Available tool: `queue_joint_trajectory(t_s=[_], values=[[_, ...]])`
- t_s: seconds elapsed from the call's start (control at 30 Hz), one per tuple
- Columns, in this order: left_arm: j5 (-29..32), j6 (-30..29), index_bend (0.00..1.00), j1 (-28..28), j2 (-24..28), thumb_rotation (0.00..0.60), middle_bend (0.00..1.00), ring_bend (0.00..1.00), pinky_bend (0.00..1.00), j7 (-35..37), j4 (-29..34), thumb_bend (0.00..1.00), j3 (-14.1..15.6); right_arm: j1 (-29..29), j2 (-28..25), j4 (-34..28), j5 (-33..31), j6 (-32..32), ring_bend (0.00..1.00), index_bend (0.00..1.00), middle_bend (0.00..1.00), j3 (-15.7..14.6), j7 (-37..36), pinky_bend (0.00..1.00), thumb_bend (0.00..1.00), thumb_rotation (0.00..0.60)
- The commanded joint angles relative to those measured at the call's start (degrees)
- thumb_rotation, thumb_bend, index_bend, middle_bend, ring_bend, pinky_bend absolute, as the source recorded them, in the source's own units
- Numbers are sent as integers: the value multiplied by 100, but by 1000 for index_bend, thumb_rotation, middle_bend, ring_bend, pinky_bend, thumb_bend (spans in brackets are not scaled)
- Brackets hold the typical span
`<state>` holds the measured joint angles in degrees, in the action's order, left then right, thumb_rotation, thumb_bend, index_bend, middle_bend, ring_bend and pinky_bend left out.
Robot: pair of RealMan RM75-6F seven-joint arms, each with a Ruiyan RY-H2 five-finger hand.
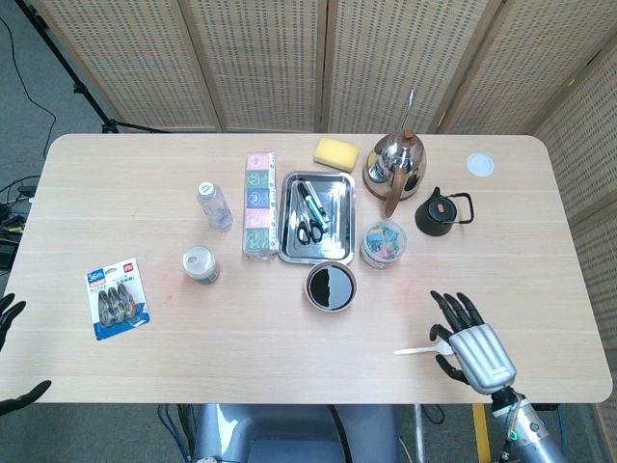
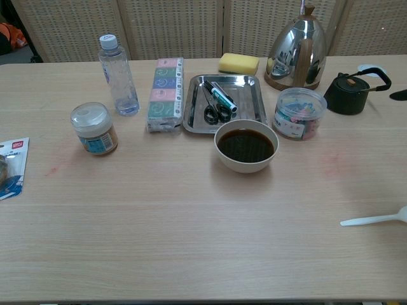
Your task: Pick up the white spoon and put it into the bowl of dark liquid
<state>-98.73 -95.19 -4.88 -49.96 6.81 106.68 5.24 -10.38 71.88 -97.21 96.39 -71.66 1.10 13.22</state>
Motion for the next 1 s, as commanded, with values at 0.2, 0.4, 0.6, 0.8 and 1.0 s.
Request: queue_joint_trajectory(t_s=[0.2,0.4,0.6,0.8,1.0], values=[[49,25,0,20,55,600,0,0,0,145,-27,0,-11,-246,556,347,-634,546,0,465,0,41,356,0,400,600],[39,58,0,26,49,600,0,0,0,125,-26,0,2,-287,812,608,-859,704,0,465,0,-33,376,0,399,600],[44,70,0,24,33,600,0,0,0,71,-8,0,1,-331,1090,944,-996,792,0,468,0,-92,416,0,402,600],[60,76,0,27,28,600,0,0,0,63,-10,0,-8,-347,1304,1210,-1133,842,0,469,0,-121,435,0,404,600],[82,66,0,24,37,600,0,0,0,91,-10,0,-18,-374,1472,1375,-1215,838,0,472,0,-130,450,0,413,600]])
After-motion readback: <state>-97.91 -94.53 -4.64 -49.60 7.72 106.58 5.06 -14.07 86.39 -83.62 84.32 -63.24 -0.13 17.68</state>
